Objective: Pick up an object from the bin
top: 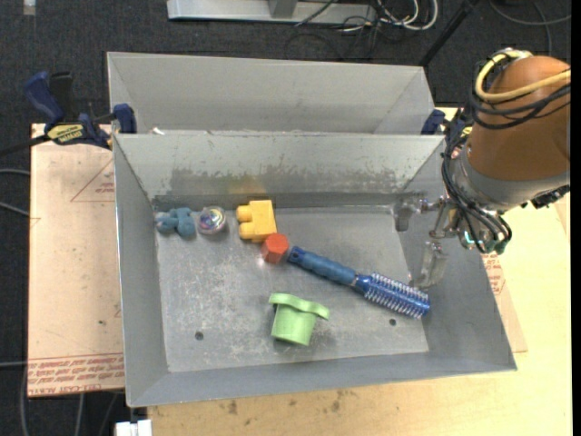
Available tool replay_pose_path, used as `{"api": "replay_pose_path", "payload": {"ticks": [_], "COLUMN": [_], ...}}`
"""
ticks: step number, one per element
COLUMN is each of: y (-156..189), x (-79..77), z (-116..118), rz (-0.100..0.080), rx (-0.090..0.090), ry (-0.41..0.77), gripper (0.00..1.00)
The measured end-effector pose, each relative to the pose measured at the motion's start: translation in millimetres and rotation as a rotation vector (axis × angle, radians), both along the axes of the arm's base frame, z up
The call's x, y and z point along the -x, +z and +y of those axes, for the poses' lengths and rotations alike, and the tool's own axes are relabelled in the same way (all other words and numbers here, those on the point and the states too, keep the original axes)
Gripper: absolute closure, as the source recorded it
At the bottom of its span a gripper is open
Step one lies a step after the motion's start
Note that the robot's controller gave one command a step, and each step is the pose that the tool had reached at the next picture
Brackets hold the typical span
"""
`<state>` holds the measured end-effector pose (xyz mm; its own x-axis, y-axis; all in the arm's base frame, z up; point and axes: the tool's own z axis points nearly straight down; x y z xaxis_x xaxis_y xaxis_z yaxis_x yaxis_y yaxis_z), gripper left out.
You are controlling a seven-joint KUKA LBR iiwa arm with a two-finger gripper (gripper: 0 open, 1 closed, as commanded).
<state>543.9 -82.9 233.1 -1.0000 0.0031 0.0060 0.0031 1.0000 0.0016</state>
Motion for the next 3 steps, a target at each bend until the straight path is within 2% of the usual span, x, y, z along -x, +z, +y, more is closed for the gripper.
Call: {"api": "replay_pose_path", "payload": {"ticks": [1, 2, 3], "y": [-84, -167, -164], "x": [37.0, 15.9, 14.9], "z": [-12, -27, -27], "rz": [-0.001, -0.001, -0.004], "rx": [0.001, 0.002, 0.002], "ry": [-0.319, -0.349, -0.347], "gripper": [0.00, 0.00, 1.00]}}
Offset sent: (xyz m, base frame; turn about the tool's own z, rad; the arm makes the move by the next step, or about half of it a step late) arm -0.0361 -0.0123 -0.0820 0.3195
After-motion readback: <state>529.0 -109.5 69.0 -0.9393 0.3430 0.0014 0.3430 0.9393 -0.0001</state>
